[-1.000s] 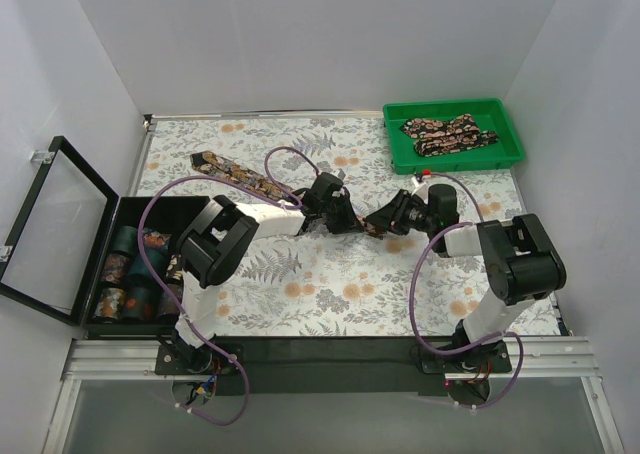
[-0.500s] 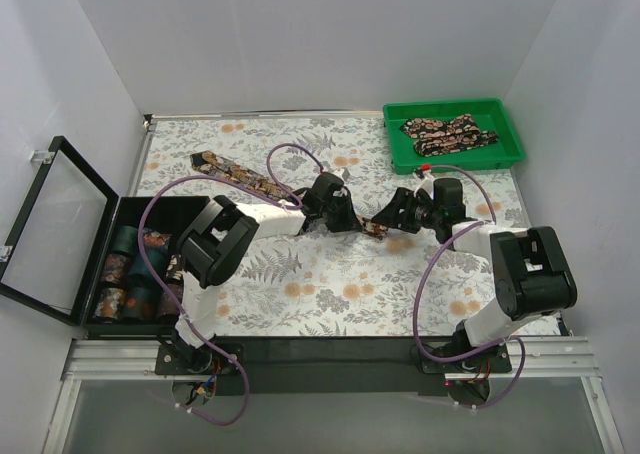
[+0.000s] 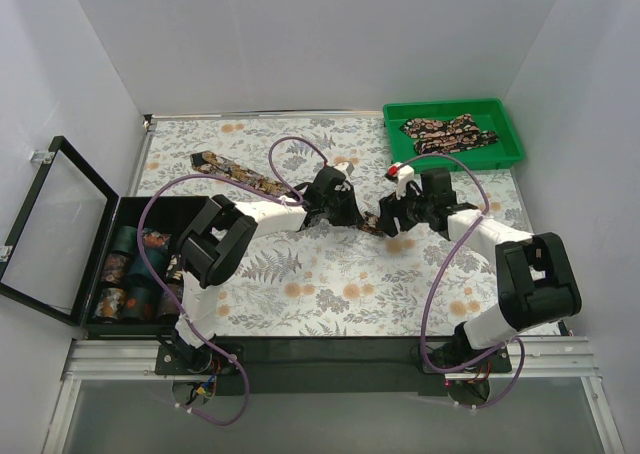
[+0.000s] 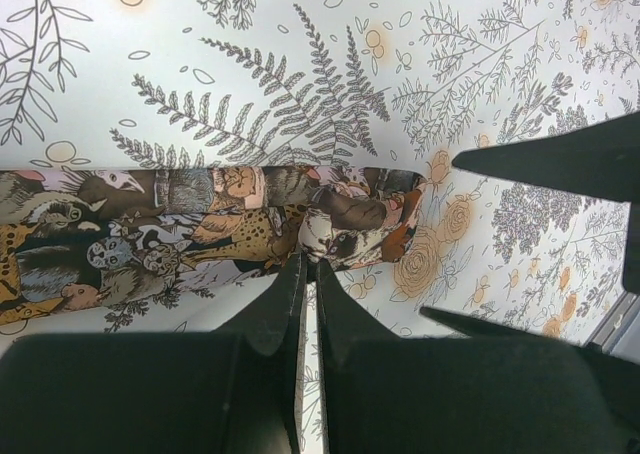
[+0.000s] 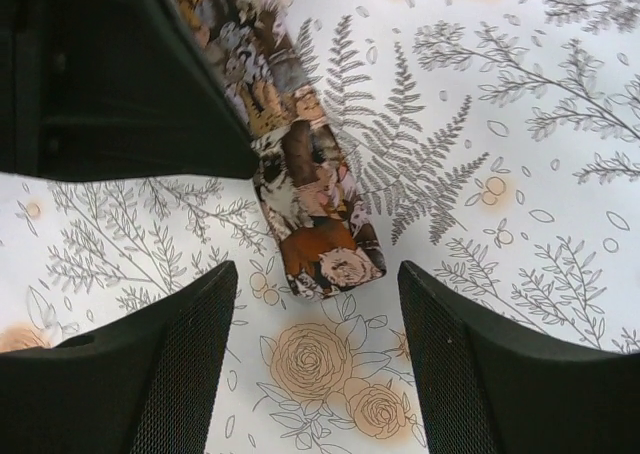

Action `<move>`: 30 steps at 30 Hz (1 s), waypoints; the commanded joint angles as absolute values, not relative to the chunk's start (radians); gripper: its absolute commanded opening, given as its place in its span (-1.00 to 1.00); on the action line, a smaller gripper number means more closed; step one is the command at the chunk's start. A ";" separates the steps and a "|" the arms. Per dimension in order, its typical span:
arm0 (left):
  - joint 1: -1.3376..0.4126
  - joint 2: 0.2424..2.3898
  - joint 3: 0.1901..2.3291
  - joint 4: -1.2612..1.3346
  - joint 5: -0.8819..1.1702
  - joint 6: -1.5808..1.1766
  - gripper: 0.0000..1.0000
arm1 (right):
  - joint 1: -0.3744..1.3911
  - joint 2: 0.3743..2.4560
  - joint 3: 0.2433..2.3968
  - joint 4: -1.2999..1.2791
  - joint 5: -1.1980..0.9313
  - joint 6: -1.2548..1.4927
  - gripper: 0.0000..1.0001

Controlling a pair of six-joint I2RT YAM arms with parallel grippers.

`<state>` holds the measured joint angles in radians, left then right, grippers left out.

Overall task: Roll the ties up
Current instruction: Roll the tie

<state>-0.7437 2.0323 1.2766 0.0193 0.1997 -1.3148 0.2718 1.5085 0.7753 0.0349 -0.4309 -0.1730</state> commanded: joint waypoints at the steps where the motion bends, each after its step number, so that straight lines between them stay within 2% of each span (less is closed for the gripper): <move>1: -0.744 2.025 1.316 0.005 0.206 -1.292 -0.97 | 0.302 1.517 0.816 -0.055 -0.370 -0.380 0.22; 8: -0.744 2.033 1.328 -0.023 0.204 -1.296 -0.97 | 0.342 1.563 0.874 -0.153 -0.319 -0.537 0.21; 20: -0.744 2.051 1.354 -0.052 0.219 -1.308 -0.97 | 0.374 1.646 0.945 -0.195 -0.301 -0.621 0.22; 26: -0.744 2.054 1.358 -0.055 0.219 -1.312 -0.97 | 0.382 1.683 0.954 -0.213 -0.299 -0.641 0.16; 30: -0.744 2.059 1.361 -0.055 0.219 -1.313 -0.97 | 0.380 1.701 0.956 -0.224 -0.295 -0.649 0.04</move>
<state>-0.7437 2.0518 1.3266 -0.0456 0.2108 -1.3163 0.3752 1.6844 0.9245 -0.1909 -0.3023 -0.6182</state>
